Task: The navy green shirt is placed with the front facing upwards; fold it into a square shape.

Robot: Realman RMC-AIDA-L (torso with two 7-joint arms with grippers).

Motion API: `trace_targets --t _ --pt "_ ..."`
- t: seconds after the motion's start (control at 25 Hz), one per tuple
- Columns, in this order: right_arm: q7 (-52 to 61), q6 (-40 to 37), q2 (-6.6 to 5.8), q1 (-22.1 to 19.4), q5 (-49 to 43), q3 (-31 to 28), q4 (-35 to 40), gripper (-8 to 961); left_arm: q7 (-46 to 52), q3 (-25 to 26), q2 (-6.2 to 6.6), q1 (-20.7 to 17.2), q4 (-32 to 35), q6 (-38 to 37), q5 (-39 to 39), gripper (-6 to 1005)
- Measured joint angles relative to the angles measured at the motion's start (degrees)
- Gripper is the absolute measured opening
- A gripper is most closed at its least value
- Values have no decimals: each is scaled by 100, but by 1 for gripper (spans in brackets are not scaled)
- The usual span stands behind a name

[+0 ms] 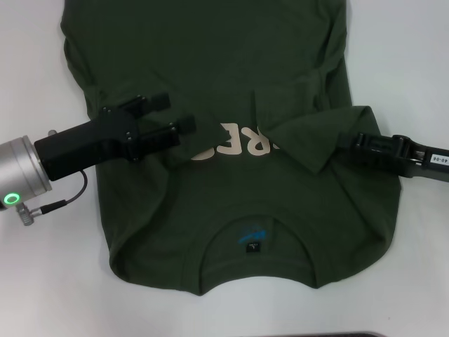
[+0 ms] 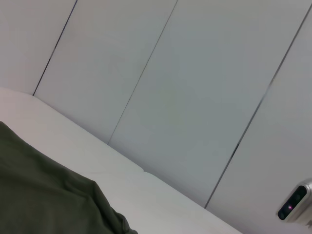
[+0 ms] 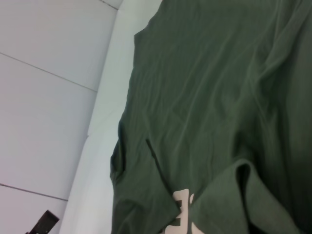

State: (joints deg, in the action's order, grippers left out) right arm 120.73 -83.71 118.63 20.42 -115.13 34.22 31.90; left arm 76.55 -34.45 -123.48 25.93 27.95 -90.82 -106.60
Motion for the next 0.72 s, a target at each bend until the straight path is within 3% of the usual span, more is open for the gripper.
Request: trace_targets --t 0.72 --pt "-57 315 81 323 -1 203 -156 704 -18 0 -9 0 0 32 0 842"
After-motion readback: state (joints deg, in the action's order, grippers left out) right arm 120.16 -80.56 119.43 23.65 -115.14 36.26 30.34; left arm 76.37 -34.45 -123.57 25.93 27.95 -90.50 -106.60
